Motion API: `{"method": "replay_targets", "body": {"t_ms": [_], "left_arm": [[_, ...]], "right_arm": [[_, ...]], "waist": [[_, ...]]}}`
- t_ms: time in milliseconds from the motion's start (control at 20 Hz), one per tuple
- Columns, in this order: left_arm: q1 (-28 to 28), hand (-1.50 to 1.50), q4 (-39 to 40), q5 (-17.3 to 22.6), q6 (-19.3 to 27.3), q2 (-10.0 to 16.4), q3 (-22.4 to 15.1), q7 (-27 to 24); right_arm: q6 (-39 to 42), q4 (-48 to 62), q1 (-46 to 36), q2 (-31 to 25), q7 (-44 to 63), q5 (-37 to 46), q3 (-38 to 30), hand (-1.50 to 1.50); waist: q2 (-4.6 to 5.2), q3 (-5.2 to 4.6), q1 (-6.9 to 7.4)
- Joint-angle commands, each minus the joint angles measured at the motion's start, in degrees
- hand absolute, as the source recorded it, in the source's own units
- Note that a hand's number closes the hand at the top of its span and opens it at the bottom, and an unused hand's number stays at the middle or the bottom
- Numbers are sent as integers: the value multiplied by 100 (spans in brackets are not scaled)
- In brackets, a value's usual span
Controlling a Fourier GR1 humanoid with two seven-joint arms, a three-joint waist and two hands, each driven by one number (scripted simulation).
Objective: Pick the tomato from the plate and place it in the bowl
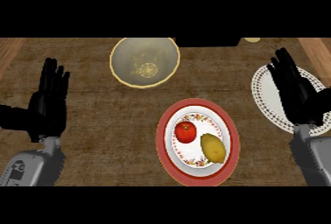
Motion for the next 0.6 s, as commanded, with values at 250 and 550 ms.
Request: {"method": "replay_targets", "body": {"t_ms": [250,550], "left_arm": [[-420,0,111,-258,-788,710,-95,-313],[26,0,475,260,-1392,1088,586,-638]], "right_arm": [[1258,-214,-1084,1990,288,-912,2053,-150],[-1147,-498,-554,2018,-82,2535,3580,-150]], "waist": [[40,-6,822],[-112,-30,90]]}}
